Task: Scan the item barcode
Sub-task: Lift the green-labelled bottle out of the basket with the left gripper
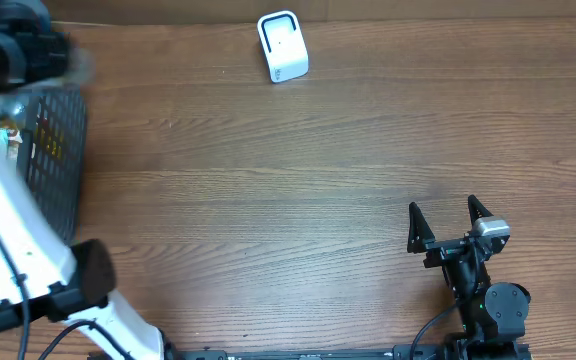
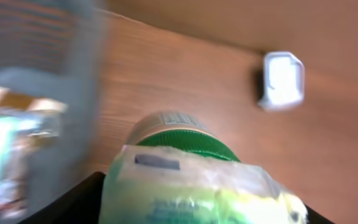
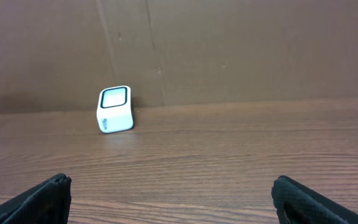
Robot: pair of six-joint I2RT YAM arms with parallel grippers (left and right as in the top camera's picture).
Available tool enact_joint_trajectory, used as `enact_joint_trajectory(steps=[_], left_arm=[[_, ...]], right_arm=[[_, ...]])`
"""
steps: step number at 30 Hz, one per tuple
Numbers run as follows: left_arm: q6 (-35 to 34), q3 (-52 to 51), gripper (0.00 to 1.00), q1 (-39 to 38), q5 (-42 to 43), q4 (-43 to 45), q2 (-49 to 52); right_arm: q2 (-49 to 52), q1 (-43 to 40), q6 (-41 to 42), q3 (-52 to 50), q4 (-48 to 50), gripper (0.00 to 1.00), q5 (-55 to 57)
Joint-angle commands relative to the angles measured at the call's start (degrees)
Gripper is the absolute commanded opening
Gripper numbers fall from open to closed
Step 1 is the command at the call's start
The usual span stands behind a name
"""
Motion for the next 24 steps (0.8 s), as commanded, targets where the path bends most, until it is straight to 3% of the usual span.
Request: enact_joint_trajectory(steps=[1,7,11,18,24], left_arm=[[-0.8,1.3,0.53,-10.2,-0.3,-1.1,-2.3],[-3.8,-3.4,0.50,-25.3,-5.1,-1.8,-1.9],[-4.7,-15.6,0.50,-35.1,-6.2,-0.2,-1.8],[-7.0,-35.4,0.49,-43.5,-6.2,11.2,-1.8],[-15.8,-50.5,0.46,-49.2,-6.1,25.5,-1.8]], right_arm=[[-0.5,-0.2,0.0,-0.6,0.2,1.00,0.5],[-0.4,-0.2,0.0,-0.6,0.2,1.00,0.5],[-0.5,-0.2,0.0,-0.6,0.2,1.00,0.5],[-0.4,-0.2,0.0,-0.6,0.2,1.00,0.5],[-0.5,-0.2,0.0,-0.6,0.2,1.00,0.5]])
